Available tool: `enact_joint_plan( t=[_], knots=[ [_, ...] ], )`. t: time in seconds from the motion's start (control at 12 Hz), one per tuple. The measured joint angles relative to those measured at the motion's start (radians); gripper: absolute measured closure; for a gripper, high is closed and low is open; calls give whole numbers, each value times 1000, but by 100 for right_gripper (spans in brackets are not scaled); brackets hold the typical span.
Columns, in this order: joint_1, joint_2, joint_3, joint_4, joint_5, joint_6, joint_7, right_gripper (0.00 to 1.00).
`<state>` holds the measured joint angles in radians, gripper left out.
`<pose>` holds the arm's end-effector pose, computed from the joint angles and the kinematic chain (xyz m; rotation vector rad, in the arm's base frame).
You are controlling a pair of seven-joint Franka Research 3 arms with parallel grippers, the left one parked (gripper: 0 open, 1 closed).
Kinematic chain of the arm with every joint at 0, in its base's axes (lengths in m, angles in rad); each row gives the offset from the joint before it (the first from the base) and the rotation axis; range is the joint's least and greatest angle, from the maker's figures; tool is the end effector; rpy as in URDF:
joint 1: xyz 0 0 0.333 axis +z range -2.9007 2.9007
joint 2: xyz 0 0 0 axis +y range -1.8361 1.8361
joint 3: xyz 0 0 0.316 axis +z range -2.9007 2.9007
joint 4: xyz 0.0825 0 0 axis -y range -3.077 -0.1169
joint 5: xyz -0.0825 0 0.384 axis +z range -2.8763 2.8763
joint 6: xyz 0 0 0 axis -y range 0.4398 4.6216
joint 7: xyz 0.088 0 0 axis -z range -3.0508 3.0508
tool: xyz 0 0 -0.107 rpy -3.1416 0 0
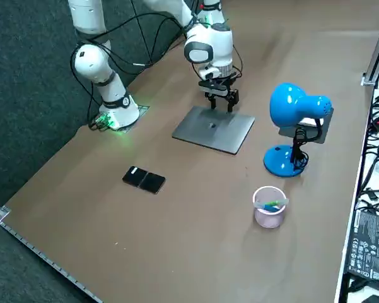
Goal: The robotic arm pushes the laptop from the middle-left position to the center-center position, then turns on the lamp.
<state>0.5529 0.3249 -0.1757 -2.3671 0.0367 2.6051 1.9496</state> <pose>0.4659 0.1797 0.1845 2.1284 -2.1871 0.0052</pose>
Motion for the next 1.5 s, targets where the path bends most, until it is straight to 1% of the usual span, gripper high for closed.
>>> enact_joint_plan(
  t=[0.33, 0.58, 0.67, 0.83, 1.0, 1.25, 1.33, 1.42, 1.5],
  knots=[
    [-7, -15, 0, -4, -1, -10, -8, 0],
    [-7, -58, 0, 21, -7, -75, -77, 0],
    [-8, -87, 0, 77, -10, -152, -173, 0],
    [-12, -94, 0, 163, -11, -232, -298, 0],
    [-18, -82, -1, 251, -12, -267, -427, 2],
    [-24, -48, -2, 354, -16, -271, -653, 4],
    [-25, -33, -3, 385, -23, -272, -733, 11],
    [-26, -13, -3, 417, -44, -272, -799, 19],
    [-26, 11, -3, 451, -85, -272, -854, 21]
  ],
)
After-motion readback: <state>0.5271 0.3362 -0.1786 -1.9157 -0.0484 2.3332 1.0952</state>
